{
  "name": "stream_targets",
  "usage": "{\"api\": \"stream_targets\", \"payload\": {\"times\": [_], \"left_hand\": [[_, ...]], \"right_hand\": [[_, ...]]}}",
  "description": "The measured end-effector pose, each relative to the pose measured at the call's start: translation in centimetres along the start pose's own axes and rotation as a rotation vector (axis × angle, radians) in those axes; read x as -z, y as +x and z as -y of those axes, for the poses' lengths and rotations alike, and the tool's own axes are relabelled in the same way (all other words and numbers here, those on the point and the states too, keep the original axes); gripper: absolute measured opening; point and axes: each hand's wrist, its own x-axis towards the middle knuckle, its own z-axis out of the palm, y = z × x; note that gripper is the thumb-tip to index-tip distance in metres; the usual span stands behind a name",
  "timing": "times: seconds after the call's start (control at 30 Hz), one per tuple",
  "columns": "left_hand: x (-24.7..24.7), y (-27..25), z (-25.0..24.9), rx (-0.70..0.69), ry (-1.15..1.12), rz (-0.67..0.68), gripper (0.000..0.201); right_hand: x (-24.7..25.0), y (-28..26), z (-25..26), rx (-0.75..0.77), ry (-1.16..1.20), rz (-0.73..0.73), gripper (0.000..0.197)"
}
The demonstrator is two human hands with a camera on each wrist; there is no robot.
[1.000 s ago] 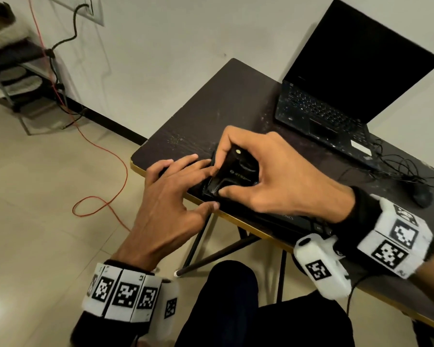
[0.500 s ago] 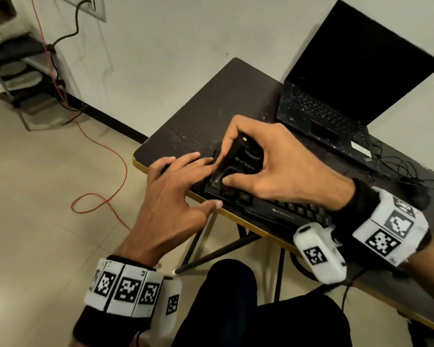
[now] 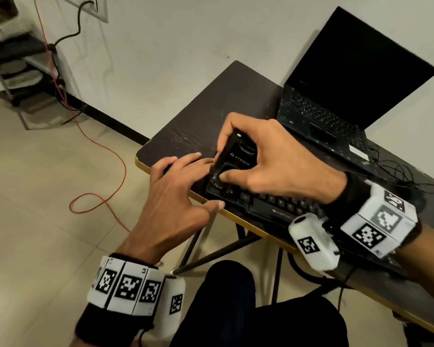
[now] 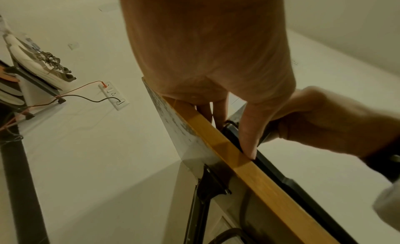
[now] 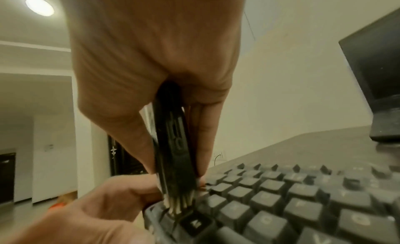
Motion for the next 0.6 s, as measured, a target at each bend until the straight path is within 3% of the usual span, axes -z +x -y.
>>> {"api": "stream_targets", "payload": {"times": [0.1, 0.23, 0.37, 0.47, 0.6], "left_hand": [[0.0, 0.0, -0.1, -0.01, -0.028, -0.041, 0.046], [-0.1, -0.1, -0.4, -0.023, -0.037, -0.081, 0.059], [-0.2, -0.1, -0.1, 0.005, -0.049, -0.064, 0.056], [-0.2, -0.1, -0.2, 0.033, -0.03, -0.047, 0.067], [-0.2, 0.0, -0.4, 0.019, -0.05, -0.07, 0.065]], "right_hand": [[-0.7, -0.3, 0.5, 0.055, -0.003, 0.055, 0.036], [-0.5, -0.1, 0.3, 0.01, -0.02, -0.022, 0.037], [-0.8, -0.6, 0.5, 0.033, -0.035, 0.003, 0.037], [0.1, -0.2, -0.3, -0.041, -0.055, -0.065, 0.035], [-0.5, -0.9, 0.2, 0.022, -0.054, 0.018, 0.037]]}}
